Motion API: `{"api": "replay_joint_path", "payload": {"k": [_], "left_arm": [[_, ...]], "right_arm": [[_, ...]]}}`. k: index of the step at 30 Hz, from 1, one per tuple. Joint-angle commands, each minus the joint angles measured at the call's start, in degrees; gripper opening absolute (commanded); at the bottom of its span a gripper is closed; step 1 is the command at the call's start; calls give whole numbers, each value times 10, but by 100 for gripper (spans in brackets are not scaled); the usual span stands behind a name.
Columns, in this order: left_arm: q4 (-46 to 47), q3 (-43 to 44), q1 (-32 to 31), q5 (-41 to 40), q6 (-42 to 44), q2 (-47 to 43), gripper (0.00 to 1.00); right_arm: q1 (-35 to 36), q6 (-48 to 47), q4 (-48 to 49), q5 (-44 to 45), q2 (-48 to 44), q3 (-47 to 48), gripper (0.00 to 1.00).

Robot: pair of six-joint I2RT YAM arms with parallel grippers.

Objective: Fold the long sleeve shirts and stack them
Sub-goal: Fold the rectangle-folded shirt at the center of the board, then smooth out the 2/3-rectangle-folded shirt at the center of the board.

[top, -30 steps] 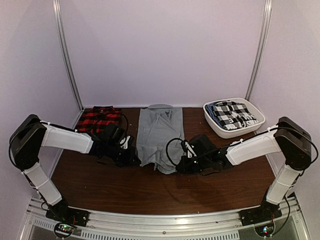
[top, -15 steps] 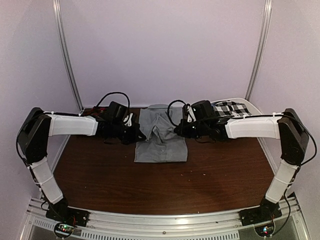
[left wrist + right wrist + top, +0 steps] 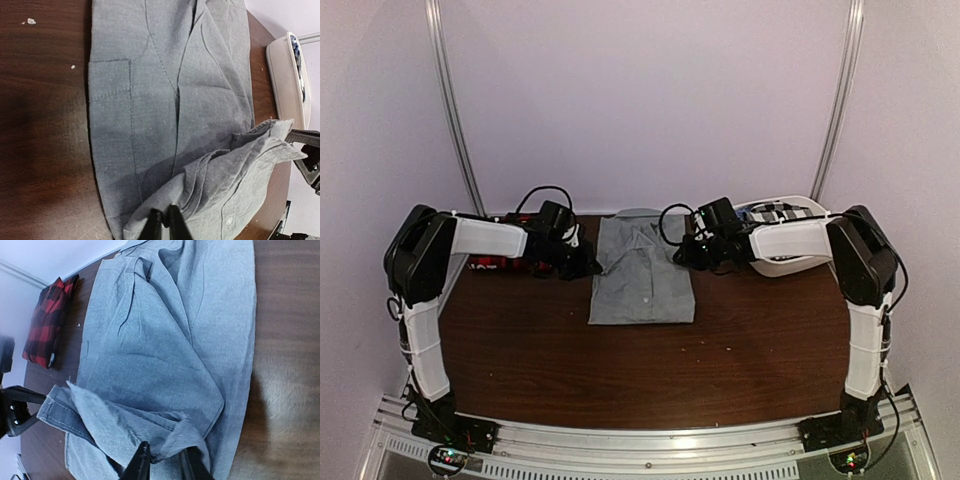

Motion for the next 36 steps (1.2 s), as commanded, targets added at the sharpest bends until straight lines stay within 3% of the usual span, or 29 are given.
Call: {"api": "replay_joint_path", "payload": {"k": [1, 5, 8, 12, 23, 36], "left_arm": [[6, 34, 15, -19, 33, 13, 18], [-14, 44, 29, -42, 45, 2, 48], [-18, 35, 34, -59, 52, -20, 56], [-21, 18, 31, -64, 54, -51, 56], [-20, 37, -34, -42, 69, -26, 42], [-56, 122, -2, -83, 76, 103, 36]], "right_arm": [[-7, -47, -42, -12, 19, 62, 29], [-11, -74, -86, 22, 19, 81, 48], [-13, -88, -119, 62, 9, 88, 55], [-7, -98, -154, 120, -12, 87, 56], [30, -76, -101, 97, -41, 2, 41], [28, -103, -150, 87, 102, 153, 41]]}}
